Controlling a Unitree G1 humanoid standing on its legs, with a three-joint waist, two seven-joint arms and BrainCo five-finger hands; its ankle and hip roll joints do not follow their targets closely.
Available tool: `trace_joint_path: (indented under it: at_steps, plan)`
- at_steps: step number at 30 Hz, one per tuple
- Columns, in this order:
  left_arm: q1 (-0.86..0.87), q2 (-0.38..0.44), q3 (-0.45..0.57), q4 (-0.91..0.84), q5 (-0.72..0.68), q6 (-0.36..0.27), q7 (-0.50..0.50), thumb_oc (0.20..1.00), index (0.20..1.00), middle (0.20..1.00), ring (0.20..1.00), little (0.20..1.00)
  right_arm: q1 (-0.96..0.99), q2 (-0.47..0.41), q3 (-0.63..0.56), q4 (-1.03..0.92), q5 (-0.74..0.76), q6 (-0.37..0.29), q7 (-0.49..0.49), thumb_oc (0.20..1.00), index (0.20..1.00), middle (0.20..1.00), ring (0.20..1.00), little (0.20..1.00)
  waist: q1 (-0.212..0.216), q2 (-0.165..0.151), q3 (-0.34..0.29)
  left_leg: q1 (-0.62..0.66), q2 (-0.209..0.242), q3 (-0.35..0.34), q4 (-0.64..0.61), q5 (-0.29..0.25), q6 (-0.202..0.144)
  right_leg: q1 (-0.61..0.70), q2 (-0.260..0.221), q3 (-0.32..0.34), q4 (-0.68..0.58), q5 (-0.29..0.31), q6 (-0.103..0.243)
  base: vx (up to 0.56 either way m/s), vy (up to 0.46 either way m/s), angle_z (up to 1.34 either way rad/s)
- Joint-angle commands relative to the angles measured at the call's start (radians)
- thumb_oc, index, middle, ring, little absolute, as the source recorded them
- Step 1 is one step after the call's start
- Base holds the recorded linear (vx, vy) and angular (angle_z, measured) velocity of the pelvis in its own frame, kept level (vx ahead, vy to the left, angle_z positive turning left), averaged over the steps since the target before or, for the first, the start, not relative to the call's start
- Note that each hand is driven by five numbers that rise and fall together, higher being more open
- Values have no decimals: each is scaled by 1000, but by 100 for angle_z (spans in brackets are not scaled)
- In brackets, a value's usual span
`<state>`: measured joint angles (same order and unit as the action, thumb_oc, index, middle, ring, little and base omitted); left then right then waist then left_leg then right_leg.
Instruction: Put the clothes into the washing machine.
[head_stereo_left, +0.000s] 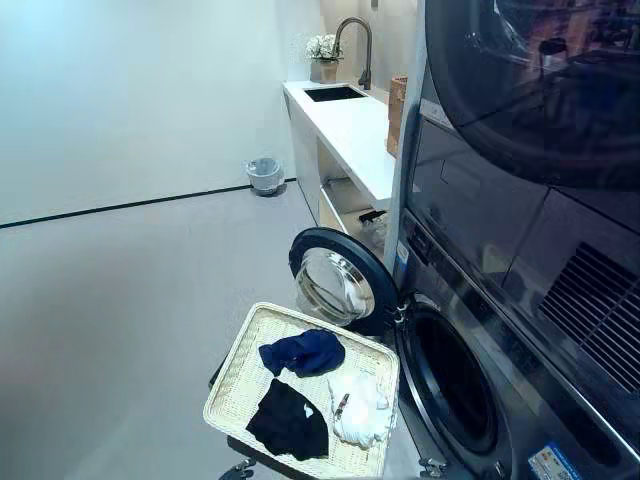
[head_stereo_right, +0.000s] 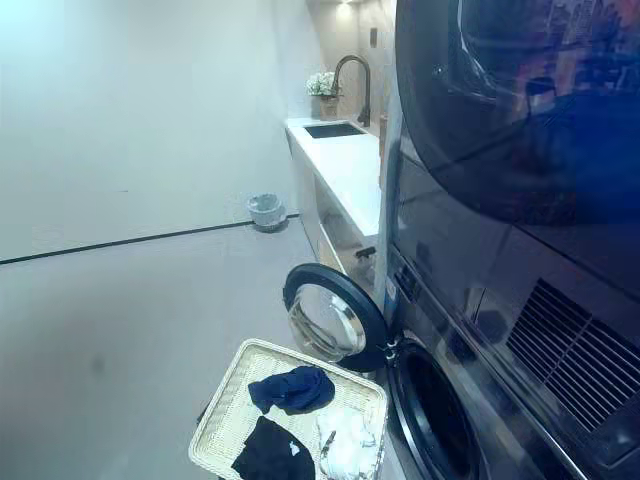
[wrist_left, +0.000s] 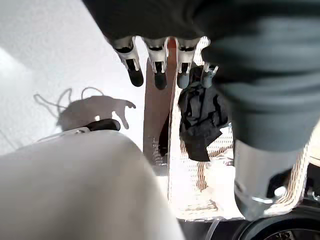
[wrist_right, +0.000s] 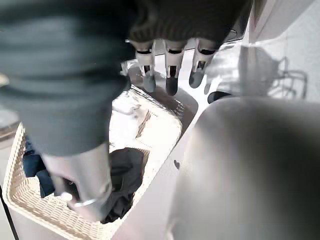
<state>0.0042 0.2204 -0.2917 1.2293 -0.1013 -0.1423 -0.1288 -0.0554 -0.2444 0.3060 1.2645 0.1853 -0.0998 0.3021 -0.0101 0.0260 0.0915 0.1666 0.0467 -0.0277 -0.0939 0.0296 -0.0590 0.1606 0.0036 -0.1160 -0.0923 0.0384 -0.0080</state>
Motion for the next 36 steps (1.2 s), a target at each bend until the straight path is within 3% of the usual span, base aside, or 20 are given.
trace_joint_path:
  at_steps: [1,10,13,19,20,24,27,28,36]
  plan:
    - [-72,-32,-2,39,-32,-21,-15,1000,1000,1000,1000,1000,-86,30,7,36,-28,-7,-6,1000,1000,1000,1000,1000,11,-38,34,24,-101,68,22,-86,56,4,-11,33,25,-32,91,509,23,34]
    - [-71,-28,18,40,-68,-23,24,1000,1000,1000,1000,1000,-83,21,5,35,-44,-8,-12,1000,1000,1000,1000,1000,10,-37,43,22,-101,71,23,-84,57,3,-14,29,27,-31,92,24,4,0]
    - [-67,-29,28,43,-64,-37,79,1000,1000,1000,1000,1000,-78,21,5,35,-49,-13,-20,1000,1000,1000,1000,1000,9,-38,46,20,-101,72,26,-84,57,2,-16,28,32,-32,92,71,6,0]
    - [-80,-17,35,41,53,-98,305,1000,1000,1000,1000,1000,-73,20,19,28,-49,-21,-43,1000,1000,1000,1000,1000,7,-43,59,10,-101,72,38,-85,59,-9,-18,34,48,-37,89,67,9,0]
    - [-90,-9,28,36,101,-107,387,1000,1000,1000,1000,1000,-73,17,25,24,-43,-26,-47,1000,1000,1000,1000,1000,5,-44,67,2,-103,73,50,-88,60,-16,-20,39,54,-38,89,82,21,-1]
    - [-119,10,0,16,236,-118,528,1000,1000,1000,1000,1000,-79,6,47,4,-25,-35,-58,1000,1000,1000,1000,1000,-2,-46,92,-30,-107,77,89,-97,64,-46,-27,51,77,-39,87,38,26,-4]
    - [-175,34,-76,-12,322,-104,623,1000,1000,1000,1000,1000,-101,-15,74,-22,-6,-47,-67,1000,1000,1000,1000,1000,-16,-41,135,-78,-108,85,135,-113,67,-96,-31,69,105,-43,86,-70,76,-17]
    - [-231,45,-119,-26,313,-72,655,1000,1000,1000,1000,1000,-132,-33,92,-37,5,-56,-72,1000,1000,1000,1000,1000,-29,-38,174,-120,-111,93,160,-113,69,-141,-34,86,118,-34,87,-154,110,-15]
    - [-391,47,-163,-26,274,11,712,1000,1000,1000,1000,1000,-224,-58,126,-78,21,-99,-98,1000,1000,1000,1000,1000,-83,-52,313,-294,-122,146,288,-134,75,-328,-54,159,168,13,101,-112,103,-32]
